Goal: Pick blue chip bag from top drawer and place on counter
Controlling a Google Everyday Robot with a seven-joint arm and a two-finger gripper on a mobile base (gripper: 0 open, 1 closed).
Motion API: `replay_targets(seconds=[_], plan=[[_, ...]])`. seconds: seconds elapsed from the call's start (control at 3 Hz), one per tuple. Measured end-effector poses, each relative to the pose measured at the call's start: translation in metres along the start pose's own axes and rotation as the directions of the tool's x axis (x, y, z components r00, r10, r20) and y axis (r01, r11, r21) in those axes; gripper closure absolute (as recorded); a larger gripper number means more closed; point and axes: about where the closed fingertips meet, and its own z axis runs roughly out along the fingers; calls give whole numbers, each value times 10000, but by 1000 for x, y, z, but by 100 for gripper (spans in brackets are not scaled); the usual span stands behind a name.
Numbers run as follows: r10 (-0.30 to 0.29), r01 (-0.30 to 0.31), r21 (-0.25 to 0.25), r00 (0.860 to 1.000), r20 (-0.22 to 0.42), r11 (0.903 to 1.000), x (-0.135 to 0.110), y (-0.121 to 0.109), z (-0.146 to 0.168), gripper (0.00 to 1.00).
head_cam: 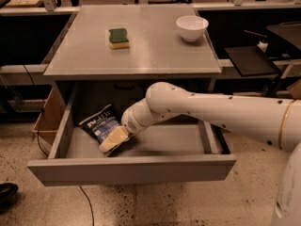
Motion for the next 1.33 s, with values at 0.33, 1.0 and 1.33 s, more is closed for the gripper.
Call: replay_targets(seconds=[0.33, 1.0, 1.33], plan=[[181, -180, -68, 9995, 260, 9998, -4, 2, 20, 0], [327, -322, -110, 9983, 492, 9994, 3, -2, 51, 17], [336, -334, -42, 9977, 596, 9994, 4, -5, 55, 41]])
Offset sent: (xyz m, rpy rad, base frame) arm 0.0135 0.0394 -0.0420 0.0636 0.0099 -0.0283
